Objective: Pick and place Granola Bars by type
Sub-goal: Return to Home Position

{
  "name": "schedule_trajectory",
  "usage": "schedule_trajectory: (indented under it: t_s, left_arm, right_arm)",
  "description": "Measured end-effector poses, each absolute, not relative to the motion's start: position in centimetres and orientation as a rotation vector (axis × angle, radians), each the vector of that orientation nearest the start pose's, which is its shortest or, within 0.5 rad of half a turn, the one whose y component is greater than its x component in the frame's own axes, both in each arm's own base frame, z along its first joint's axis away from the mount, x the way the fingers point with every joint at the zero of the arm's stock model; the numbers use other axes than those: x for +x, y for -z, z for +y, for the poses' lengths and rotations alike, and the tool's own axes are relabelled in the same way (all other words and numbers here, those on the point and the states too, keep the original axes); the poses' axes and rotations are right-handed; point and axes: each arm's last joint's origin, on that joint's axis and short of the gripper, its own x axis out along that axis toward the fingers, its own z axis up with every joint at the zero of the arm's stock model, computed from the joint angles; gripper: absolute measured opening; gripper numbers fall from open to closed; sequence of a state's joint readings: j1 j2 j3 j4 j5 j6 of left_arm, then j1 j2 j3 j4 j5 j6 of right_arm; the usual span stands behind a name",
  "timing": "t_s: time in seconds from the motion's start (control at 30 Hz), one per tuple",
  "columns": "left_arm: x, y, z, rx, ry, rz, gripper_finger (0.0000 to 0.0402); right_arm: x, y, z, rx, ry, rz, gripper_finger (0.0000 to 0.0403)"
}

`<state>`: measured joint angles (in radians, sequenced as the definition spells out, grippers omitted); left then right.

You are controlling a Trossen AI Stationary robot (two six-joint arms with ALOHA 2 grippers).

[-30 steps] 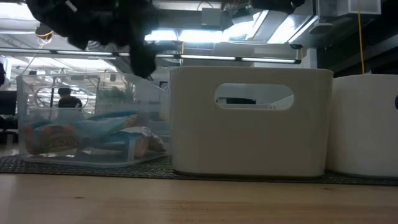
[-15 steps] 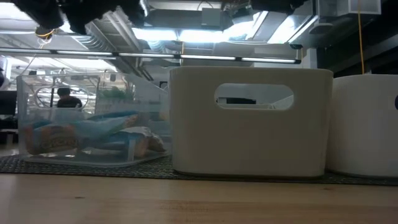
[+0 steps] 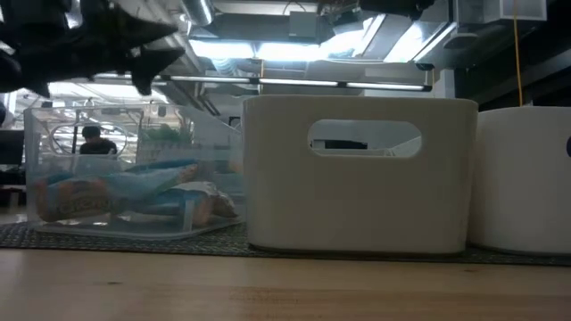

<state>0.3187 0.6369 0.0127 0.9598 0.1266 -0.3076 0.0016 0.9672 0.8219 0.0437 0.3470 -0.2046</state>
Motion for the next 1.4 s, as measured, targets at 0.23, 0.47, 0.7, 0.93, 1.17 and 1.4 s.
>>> schedule_trajectory:
  t_s: [0.23, 0.47, 0.7, 0.93, 1.17, 1.4]
  left_arm:
    - [13.4, -17.4, 2.9, -0.214, -0.11, -0.107, 0.0216]
    - [13.5, -15.6, 2.4, -0.238, -0.066, 0.083, 0.0218]
    - [13.4, -15.3, 2.4, -0.244, -0.074, 0.12, 0.0219]
    - [12.5, -16.4, 2.2, -0.23, -0.065, 0.035, 0.0216]
    - [10.5, -18.7, 1.8, -0.185, -0.041, -0.201, 0.0218]
    - [8.9, -20.1, 1.5, -0.153, -0.021, -0.371, 0.0219]
  right_arm:
    - [21.6, -33.6, -1.5, -0.216, 0.358, 0.131, 0.0117]
    - [21.5, -33.6, -1.7, -0.223, 0.368, 0.133, 0.0117]
    - [21.5, -33.6, -1.7, -0.214, 0.369, 0.132, 0.0117]
    - [21.5, -33.3, -1.7, -0.166, 0.37, 0.151, 0.0117]
    - [21.6, -31.0, -1.7, -0.084, 0.374, 0.182, 0.0117]
    - [21.6, -29.5, -1.7, -0.009, 0.374, 0.194, 0.0117]
